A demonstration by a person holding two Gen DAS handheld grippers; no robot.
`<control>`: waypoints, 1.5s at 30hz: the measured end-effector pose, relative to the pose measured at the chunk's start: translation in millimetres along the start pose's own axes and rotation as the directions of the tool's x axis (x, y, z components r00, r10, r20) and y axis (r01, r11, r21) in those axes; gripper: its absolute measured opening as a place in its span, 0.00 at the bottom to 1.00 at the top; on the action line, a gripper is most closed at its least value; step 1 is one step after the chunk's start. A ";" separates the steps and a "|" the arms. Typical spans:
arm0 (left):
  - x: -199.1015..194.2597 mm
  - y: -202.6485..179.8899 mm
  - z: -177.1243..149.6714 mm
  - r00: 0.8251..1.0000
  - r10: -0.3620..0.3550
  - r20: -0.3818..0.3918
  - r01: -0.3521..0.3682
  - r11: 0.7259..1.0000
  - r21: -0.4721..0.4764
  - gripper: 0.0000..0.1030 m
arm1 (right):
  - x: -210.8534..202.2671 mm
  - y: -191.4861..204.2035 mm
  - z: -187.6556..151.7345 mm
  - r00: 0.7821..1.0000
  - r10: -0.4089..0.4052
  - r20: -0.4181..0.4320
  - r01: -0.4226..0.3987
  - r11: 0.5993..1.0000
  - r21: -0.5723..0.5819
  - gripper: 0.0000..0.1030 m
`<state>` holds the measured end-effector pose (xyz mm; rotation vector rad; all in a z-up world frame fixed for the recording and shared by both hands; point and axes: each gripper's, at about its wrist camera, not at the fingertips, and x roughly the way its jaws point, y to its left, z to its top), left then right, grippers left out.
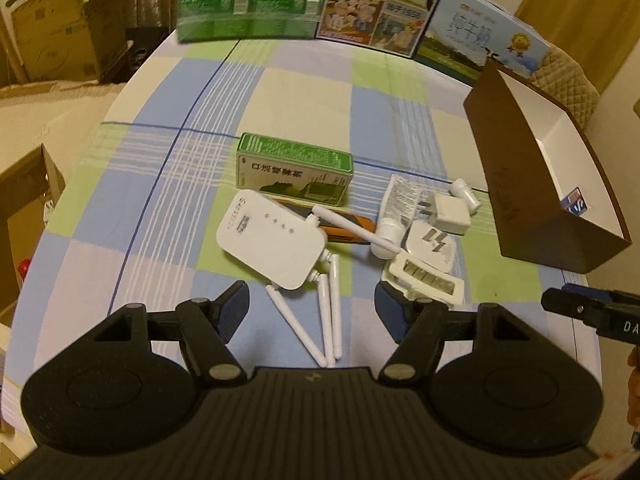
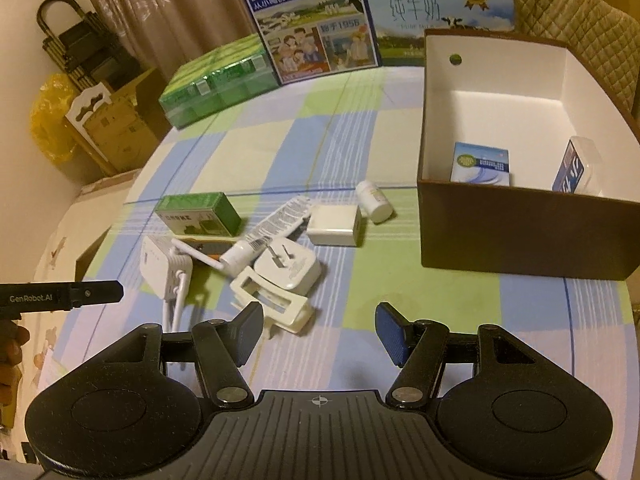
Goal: Organize rigid objects
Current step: 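Move both tools back toward the remaining items on the bed, then grasp the white wifi extender with the left tool while the right tool grasps the white bracket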
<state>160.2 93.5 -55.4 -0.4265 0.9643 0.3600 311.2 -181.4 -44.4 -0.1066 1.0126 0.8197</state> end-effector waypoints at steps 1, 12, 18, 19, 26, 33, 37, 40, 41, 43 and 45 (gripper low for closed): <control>2.1 1.6 0.3 1.000 0.000 -0.003 0.000 1.000 -0.010 0.63 | 1.7 -1.6 -0.2 1.000 -0.004 -0.004 0.004 1.000 0.004 0.58; 33.0 18.0 5.4 0.999 -0.031 -0.038 0.026 0.993 -0.119 0.64 | 17.1 -12.5 1.9 0.999 -0.036 -0.032 0.037 0.999 0.038 0.58; 51.3 27.3 12.2 0.998 -0.039 -0.055 0.028 0.982 -0.185 0.64 | 23.1 -19.0 4.1 0.998 -0.055 -0.041 0.058 0.996 0.061 0.58; 54.4 29.8 13.6 0.997 -0.043 -0.058 0.031 0.979 -0.202 0.64 | 23.9 -20.0 4.3 0.997 -0.059 -0.042 0.062 0.996 0.066 0.58; 70.6 47.0 20.9 0.994 -0.096 -0.049 0.074 0.937 -0.340 0.68 | 29.1 -27.0 5.1 0.995 -0.086 -0.056 0.091 0.992 0.092 0.58; 89.2 62.8 19.0 0.988 -0.146 -0.047 0.107 0.878 -0.466 0.67 | 34.3 -29.7 6.2 0.992 -0.105 -0.069 0.112 0.988 0.104 0.58; 95.9 70.5 17.6 0.985 -0.167 -0.041 0.123 0.851 -0.510 0.62 | 37.4 -30.3 6.8 0.991 -0.113 -0.076 0.120 0.987 0.108 0.58; 97.3 72.6 17.4 0.983 -0.180 -0.039 0.136 0.852 -0.505 0.62 | 40.3 -29.5 7.2 0.990 -0.115 -0.082 0.124 0.986 0.109 0.58; 97.4 73.1 17.6 0.982 -0.184 -0.043 0.138 0.856 -0.499 0.62 | 41.3 -29.1 7.4 0.990 -0.114 -0.085 0.123 0.987 0.108 0.58; 97.1 75.2 19.1 0.979 -0.197 -0.057 0.146 0.864 -0.481 0.59 | 43.8 -27.6 7.5 0.990 -0.113 -0.090 0.122 0.987 0.107 0.58; 95.0 79.8 20.7 0.976 -0.206 -0.070 0.152 0.877 -0.455 0.57 | 45.7 -26.1 8.1 0.990 -0.110 -0.092 0.119 0.987 0.103 0.58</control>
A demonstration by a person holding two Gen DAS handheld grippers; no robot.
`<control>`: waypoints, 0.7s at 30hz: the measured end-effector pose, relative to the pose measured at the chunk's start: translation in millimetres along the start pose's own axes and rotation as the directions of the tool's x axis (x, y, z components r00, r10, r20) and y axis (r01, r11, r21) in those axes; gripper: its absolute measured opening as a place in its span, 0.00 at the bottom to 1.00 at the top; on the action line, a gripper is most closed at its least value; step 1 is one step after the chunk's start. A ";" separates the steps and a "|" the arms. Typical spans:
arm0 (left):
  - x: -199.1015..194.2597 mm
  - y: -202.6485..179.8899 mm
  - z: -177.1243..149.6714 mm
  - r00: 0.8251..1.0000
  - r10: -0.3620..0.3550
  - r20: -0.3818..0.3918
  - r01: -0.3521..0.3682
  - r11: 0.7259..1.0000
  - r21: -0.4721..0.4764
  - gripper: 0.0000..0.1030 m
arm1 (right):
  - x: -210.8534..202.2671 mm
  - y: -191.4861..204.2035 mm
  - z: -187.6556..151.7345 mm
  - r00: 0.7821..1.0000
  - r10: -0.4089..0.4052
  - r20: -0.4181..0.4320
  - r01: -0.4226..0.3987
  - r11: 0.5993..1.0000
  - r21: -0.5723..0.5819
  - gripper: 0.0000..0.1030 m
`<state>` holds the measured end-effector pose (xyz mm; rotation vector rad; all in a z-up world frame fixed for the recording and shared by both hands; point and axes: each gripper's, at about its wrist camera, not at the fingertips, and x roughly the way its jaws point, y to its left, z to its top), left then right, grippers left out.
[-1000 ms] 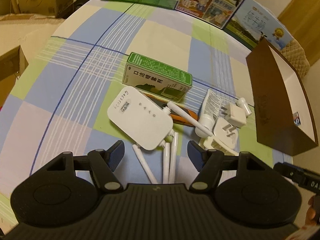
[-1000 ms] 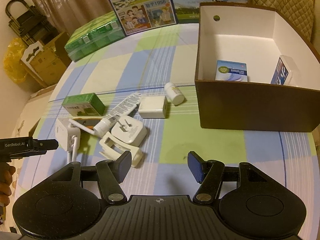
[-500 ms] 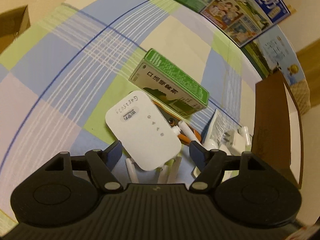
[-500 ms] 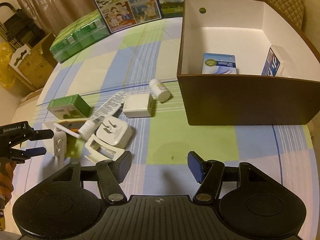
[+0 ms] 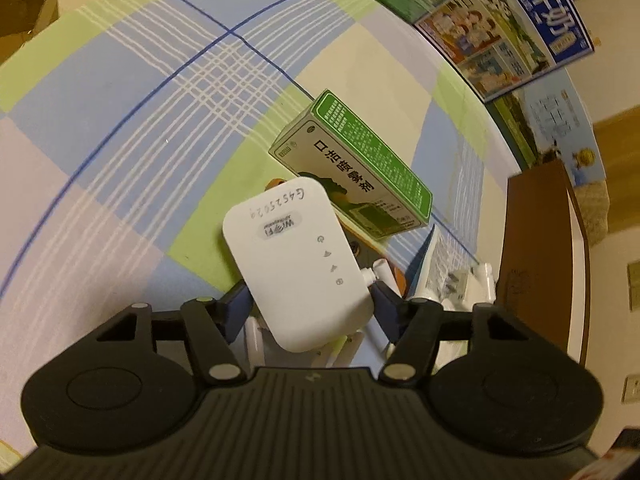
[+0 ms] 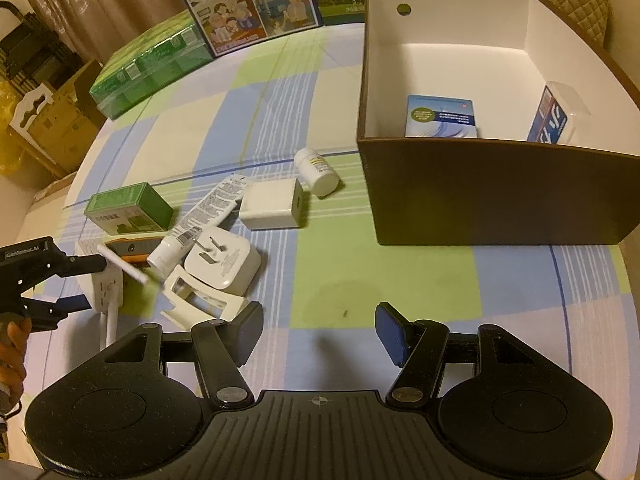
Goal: Organize rigid objects
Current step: 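Grasp the white wifi extender with the left tool while the right tool grasps the white bracket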
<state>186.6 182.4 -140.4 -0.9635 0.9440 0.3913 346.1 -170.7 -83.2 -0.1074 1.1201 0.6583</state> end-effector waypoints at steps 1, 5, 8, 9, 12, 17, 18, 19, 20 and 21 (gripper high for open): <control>-2.1 2.0 1.6 1.000 0.001 -0.011 -0.001 1.000 0.017 0.56 | 0.7 0.8 0.1 1.000 0.003 0.000 -0.003 1.000 -0.002 0.58; -12.7 8.9 6.2 0.998 0.025 -0.049 -0.019 0.994 0.111 0.55 | 2.8 6.2 0.0 1.000 0.016 -0.001 -0.016 1.000 -0.011 0.58; -19.4 16.1 10.0 0.997 0.044 -0.066 -0.034 0.988 0.150 0.55 | 6.2 11.5 -0.5 0.999 0.035 -0.003 -0.035 0.999 -0.023 0.58; -21.3 18.6 11.7 0.996 0.050 -0.073 -0.038 0.987 0.158 0.55 | 7.6 13.7 -0.7 0.999 0.044 -0.003 -0.044 0.999 -0.031 0.58; -26.0 23.8 16.7 0.994 0.068 -0.081 -0.053 0.982 0.181 0.55 | 13.3 23.5 -3.1 0.996 0.089 -0.008 -0.089 0.994 -0.065 0.58; -30.1 26.4 26.3 0.987 0.112 -0.112 -0.081 0.964 0.255 0.55 | 27.6 48.2 -6.8 0.985 0.171 -0.024 -0.172 0.967 -0.188 0.58; -29.9 26.5 28.2 0.985 0.118 -0.123 -0.081 0.959 0.273 0.55 | 31.1 53.1 -7.4 0.983 0.182 -0.028 -0.183 0.958 -0.219 0.58; -29.1 25.8 30.3 0.983 0.124 -0.135 -0.080 0.953 0.292 0.55 | 35.0 58.0 -8.2 0.982 0.187 -0.031 -0.189 0.950 -0.249 0.58; -28.1 25.2 32.5 0.982 0.127 -0.142 -0.079 0.950 0.303 0.55 | 39.2 62.8 -9.0 0.982 0.186 -0.035 -0.189 0.941 -0.282 0.58; -27.5 24.1 34.1 0.981 0.129 -0.145 -0.078 0.946 0.315 0.55 | 42.9 66.5 -10.2 0.983 0.182 -0.038 -0.185 0.932 -0.311 0.58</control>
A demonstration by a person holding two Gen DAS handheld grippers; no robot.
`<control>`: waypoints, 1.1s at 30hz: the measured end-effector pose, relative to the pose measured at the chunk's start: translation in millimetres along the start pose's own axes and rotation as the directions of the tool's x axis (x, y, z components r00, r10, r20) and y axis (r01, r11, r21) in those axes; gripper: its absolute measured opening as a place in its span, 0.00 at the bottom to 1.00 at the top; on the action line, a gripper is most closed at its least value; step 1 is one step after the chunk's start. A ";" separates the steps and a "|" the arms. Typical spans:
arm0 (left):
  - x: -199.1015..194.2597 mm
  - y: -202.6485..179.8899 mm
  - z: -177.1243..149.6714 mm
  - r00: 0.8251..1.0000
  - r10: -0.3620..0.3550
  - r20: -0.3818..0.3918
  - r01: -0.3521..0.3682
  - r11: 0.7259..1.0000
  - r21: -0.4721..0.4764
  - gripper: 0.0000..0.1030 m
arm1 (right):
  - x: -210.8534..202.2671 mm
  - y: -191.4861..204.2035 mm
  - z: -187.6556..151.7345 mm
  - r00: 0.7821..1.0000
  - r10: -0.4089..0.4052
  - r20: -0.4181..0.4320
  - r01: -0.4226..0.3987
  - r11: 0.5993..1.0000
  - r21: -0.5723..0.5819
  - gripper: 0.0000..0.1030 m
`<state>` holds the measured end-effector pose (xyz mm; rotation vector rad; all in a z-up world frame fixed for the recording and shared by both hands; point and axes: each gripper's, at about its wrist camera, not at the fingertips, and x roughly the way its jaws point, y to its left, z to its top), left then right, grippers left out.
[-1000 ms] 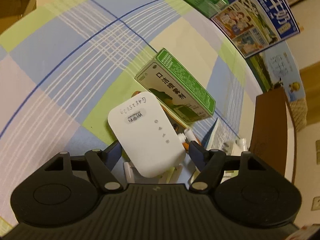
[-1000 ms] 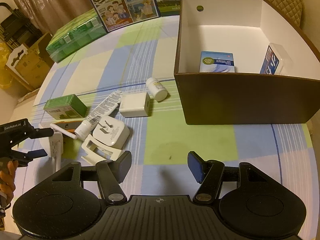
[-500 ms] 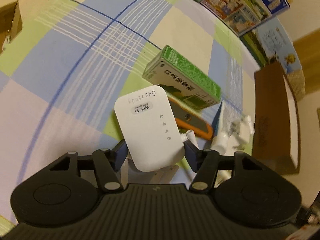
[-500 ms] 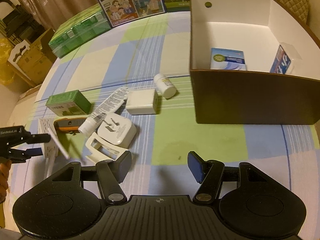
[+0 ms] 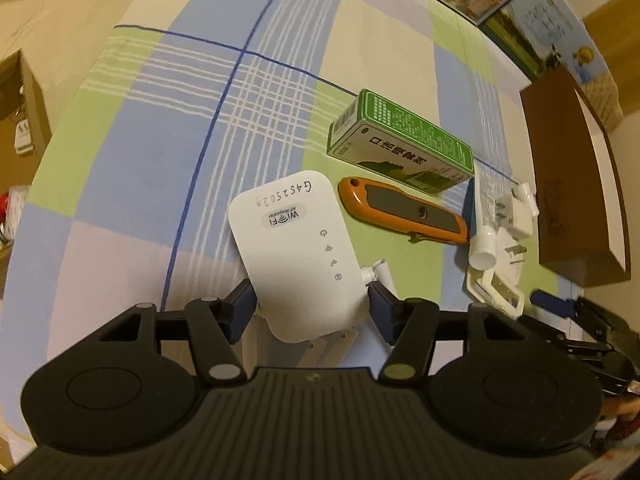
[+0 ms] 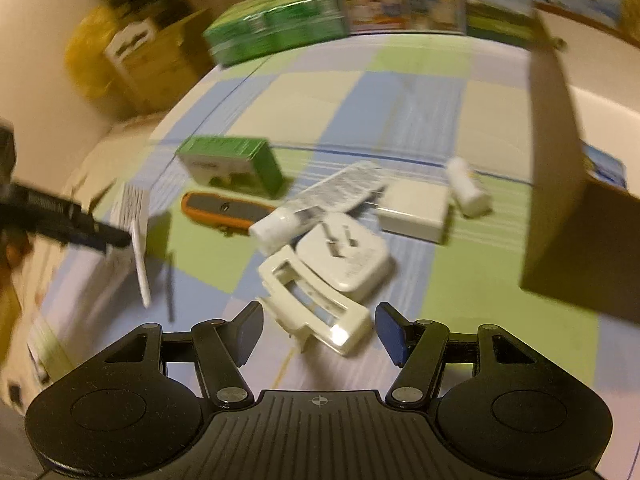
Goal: Organize rigid objects
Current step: 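Grasp the white wifi extender with the left tool while the right tool grasps the white bracket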
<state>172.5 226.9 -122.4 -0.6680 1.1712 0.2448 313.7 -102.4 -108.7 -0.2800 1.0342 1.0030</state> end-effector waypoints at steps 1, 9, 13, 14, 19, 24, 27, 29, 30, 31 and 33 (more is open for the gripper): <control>0.4 -1.2 2.4 1.000 0.003 0.000 -0.003 1.000 0.013 0.55 | 4.8 3.6 -0.2 1.000 -0.004 -0.003 0.004 0.999 -0.032 0.58; 11.7 -13.7 12.1 0.999 0.041 0.035 -0.042 0.998 0.042 0.58 | 25.8 19.3 -2.2 1.000 -0.024 -0.009 0.022 0.987 -0.162 0.58; 14.5 -26.7 14.2 0.996 0.077 0.032 -0.081 0.986 0.145 0.59 | 29.3 29.0 -6.6 0.999 0.005 -0.047 -0.013 0.986 -0.168 0.57; 15.0 -29.4 14.8 0.996 0.084 0.027 -0.087 0.980 0.179 0.59 | 29.7 32.1 -8.7 0.999 0.009 -0.052 -0.018 0.986 -0.165 0.57; 17.6 -37.1 17.6 0.995 0.103 0.001 -0.098 0.946 0.308 0.59 | 37.0 42.8 -14.0 0.998 -0.020 -0.064 0.010 0.988 -0.152 0.56; 22.8 -36.7 20.4 0.994 0.107 0.000 -0.103 0.953 0.283 0.63 | 37.3 40.6 -10.9 0.998 -0.050 -0.045 0.044 0.991 -0.127 0.56; 25.6 -37.9 19.4 0.994 0.108 0.010 -0.107 0.961 0.255 0.65 | 36.2 42.4 -10.1 0.998 -0.051 -0.031 0.047 0.991 -0.125 0.56; 27.9 -37.8 18.7 0.994 0.107 0.014 -0.108 0.965 0.238 0.67 | 36.6 44.2 -9.7 0.998 -0.054 -0.028 0.050 0.991 -0.124 0.56; 28.6 -37.0 18.9 0.994 0.107 0.016 -0.108 0.968 0.227 0.68 | 37.2 45.0 -9.6 0.998 -0.056 -0.027 0.053 0.991 -0.123 0.55; 29.0 -36.8 18.8 0.994 0.107 0.020 -0.109 0.970 0.217 0.68 | 38.3 45.2 -9.5 0.998 -0.058 -0.026 0.055 0.991 -0.122 0.54; 29.6 -36.8 18.1 0.994 0.109 0.029 -0.112 0.972 0.208 0.69 | 41.5 45.8 -8.8 0.997 -0.066 -0.031 0.061 0.991 -0.122 0.43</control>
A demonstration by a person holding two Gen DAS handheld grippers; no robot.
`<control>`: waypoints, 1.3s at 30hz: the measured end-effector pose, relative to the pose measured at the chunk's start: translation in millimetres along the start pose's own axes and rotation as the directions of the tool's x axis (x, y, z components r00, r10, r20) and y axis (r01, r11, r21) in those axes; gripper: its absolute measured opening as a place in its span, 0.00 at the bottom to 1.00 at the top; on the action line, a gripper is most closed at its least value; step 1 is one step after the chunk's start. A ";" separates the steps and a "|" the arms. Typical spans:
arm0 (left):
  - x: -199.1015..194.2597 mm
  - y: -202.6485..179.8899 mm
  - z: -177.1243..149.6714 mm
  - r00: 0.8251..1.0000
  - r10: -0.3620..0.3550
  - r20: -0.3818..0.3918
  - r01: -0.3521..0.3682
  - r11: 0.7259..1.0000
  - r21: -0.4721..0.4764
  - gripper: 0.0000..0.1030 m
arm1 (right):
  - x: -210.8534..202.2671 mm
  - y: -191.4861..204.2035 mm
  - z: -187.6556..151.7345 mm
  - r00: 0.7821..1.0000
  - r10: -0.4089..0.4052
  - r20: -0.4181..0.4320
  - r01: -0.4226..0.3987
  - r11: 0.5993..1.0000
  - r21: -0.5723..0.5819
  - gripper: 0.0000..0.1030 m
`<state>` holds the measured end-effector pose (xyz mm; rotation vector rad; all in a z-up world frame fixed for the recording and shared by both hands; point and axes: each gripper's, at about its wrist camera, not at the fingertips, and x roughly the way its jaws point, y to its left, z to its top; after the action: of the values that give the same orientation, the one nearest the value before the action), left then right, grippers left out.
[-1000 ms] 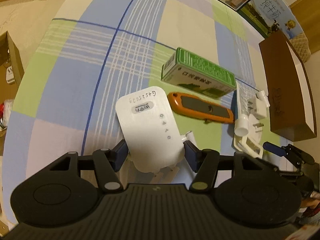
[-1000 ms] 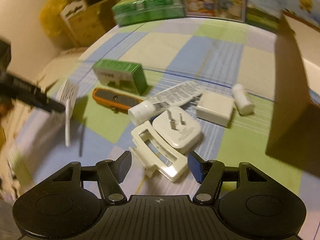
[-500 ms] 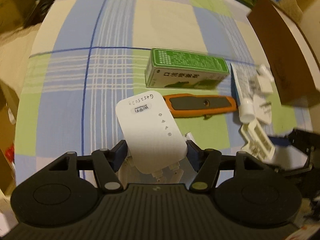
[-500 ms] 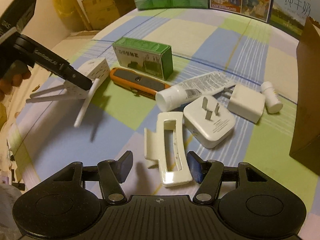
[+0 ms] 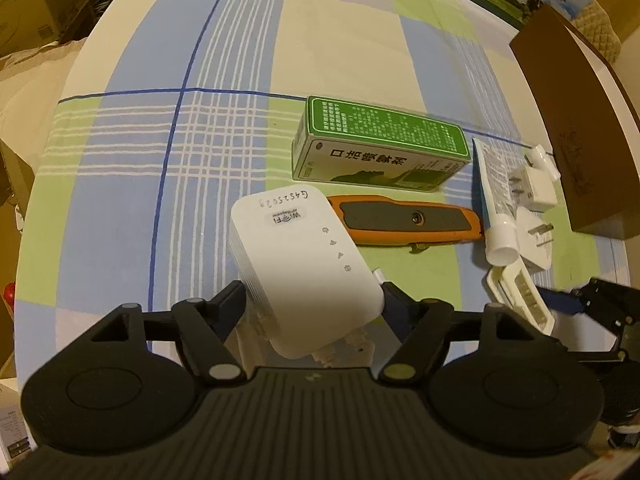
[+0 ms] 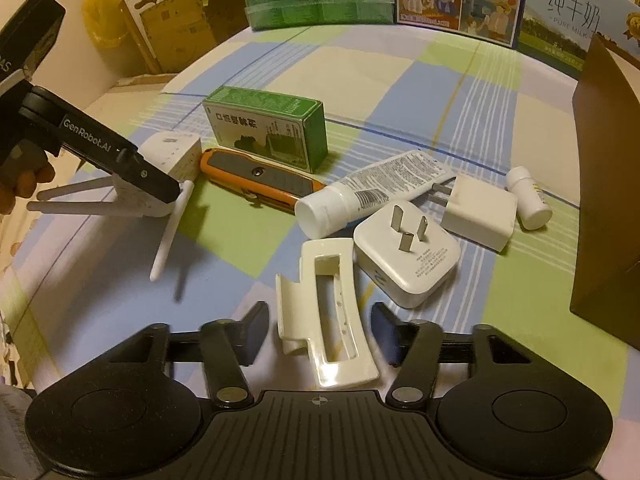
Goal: Organize rigid objects
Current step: 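Grasp the white wifi extender with the left tool while the right tool grasps the white bracket, then carry the wifi extender and white bracket over the open brown box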
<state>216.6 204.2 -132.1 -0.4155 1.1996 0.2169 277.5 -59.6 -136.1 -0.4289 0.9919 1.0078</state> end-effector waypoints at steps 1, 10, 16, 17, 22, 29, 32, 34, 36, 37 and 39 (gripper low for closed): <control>0.1 -0.7 -0.5 1.000 0.003 0.007 -0.003 1.000 -0.001 0.69 | 1.9 0.3 0.4 1.000 -0.003 -0.005 0.003 1.000 0.001 0.41; -2.2 -5.3 -8.1 0.999 0.014 0.044 -0.016 0.999 0.035 0.67 | 1.5 7.6 0.9 1.000 -0.023 0.004 0.023 1.000 -0.002 0.36; -10.3 -2.9 -21.2 0.999 -0.021 0.044 0.019 0.998 0.056 0.67 | -11.2 7.8 1.5 0.999 -0.033 0.027 0.032 0.999 0.043 0.36; -12.9 -3.4 -23.1 0.999 -0.029 0.046 0.026 0.998 0.060 0.67 | -14.6 7.3 1.3 0.999 -0.035 0.034 0.034 0.998 0.054 0.36; -29.6 -9.7 -29.8 0.996 -0.063 0.069 0.056 0.993 0.102 0.67 | -29.6 6.7 0.0 0.997 -0.053 0.055 0.047 0.993 0.105 0.36; -52.0 -25.5 -27.1 0.988 -0.108 0.112 0.088 0.982 0.170 0.67 | -51.6 7.9 -0.3 0.993 -0.073 0.094 0.058 0.985 0.161 0.36; -59.2 -34.9 -24.1 0.985 -0.124 0.123 0.098 0.976 0.197 0.67 | -61.4 8.5 -0.1 0.990 -0.084 0.115 0.063 0.983 0.171 0.36; -64.2 -43.1 -21.0 0.982 -0.137 0.133 0.106 0.970 0.217 0.67 | -68.3 6.5 0.3 0.988 -0.090 0.129 0.066 0.981 0.181 0.36; -67.9 -52.4 -17.3 0.980 -0.145 0.139 0.109 0.965 0.237 0.67 | -75.6 2.3 1.1 0.986 -0.091 0.142 0.063 0.979 0.192 0.36; -70.0 -58.1 -15.1 0.978 -0.150 0.144 0.111 0.962 0.249 0.67 | -79.8 -0.3 1.3 0.984 -0.092 0.151 0.061 0.978 0.198 0.36; -73.1 -69.4 -11.1 0.975 -0.162 0.153 0.117 0.955 0.272 0.67 | -88.4 -6.9 3.1 0.981 -0.101 0.167 0.065 0.976 0.208 0.36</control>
<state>207.5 140.7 -53.5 -0.2433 1.0061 -0.0289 270.0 -105.3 -60.4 -0.2072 0.8984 0.8445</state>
